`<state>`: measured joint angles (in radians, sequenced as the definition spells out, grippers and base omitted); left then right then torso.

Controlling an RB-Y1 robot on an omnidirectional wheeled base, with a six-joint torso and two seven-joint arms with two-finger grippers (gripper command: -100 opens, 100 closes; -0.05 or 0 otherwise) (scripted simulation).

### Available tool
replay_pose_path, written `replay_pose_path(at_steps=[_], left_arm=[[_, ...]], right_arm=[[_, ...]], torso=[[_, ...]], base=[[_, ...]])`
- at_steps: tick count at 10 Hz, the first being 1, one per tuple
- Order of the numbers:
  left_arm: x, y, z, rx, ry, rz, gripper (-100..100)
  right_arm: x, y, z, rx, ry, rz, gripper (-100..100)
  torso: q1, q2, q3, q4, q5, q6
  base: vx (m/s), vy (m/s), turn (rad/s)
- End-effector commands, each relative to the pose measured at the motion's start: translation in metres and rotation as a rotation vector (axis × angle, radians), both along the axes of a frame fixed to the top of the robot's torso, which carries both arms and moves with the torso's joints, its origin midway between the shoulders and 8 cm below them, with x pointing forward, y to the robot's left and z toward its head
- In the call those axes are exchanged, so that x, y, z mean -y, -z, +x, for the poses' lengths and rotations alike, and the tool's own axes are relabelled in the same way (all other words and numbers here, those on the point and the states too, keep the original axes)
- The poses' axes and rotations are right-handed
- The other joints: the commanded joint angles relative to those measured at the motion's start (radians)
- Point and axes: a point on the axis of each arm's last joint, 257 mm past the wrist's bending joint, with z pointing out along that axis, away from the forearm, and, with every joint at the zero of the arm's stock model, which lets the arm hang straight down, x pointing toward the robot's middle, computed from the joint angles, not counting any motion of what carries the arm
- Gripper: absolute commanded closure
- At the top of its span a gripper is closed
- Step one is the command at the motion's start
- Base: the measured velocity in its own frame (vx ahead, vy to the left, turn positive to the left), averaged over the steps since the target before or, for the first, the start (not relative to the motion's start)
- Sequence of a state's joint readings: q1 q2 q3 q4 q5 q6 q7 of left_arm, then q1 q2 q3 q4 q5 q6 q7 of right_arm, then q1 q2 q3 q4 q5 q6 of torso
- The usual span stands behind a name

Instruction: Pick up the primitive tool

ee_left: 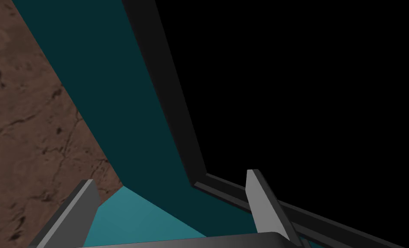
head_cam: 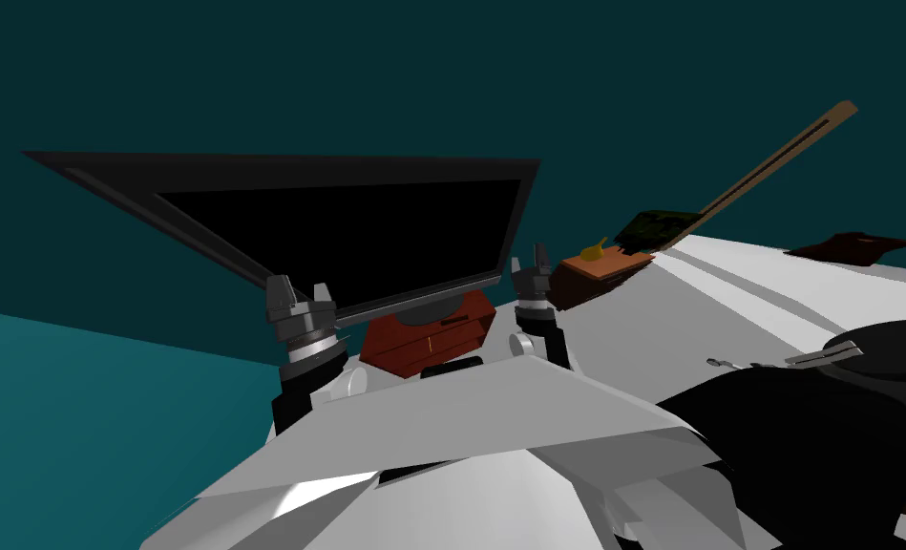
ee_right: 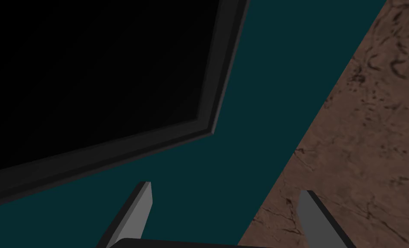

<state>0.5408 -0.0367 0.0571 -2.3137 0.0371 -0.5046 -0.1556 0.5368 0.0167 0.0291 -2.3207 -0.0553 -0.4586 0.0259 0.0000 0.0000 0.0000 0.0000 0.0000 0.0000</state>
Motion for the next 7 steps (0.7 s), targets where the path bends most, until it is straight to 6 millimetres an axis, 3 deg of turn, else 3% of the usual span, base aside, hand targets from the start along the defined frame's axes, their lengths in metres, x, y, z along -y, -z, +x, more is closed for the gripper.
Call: replay_pose_path(at_steps=[1, 7], left_arm=[[0.0, 0.0, 0.0, 0.0, 0.0, 0.0, 0], [0.0, 0.0, 0.0, 0.0, 0.0, 0.0, 0]], right_arm=[[-0.004, 0.0, 0.002, -0.005, -0.013, -0.035, -100], [-0.022, 0.009, 0.023, -0.042, -0.058, -0.27, -100]], torso=[[0.0, 0.0, 0.0, 0.0, 0.0, 0.0], [0.003, 0.007, 0.004, 0.002, 0.001, 0.0]], base=[[-0.024, 0.01, 0.034], [-0.09, 0.042, 0.08]])
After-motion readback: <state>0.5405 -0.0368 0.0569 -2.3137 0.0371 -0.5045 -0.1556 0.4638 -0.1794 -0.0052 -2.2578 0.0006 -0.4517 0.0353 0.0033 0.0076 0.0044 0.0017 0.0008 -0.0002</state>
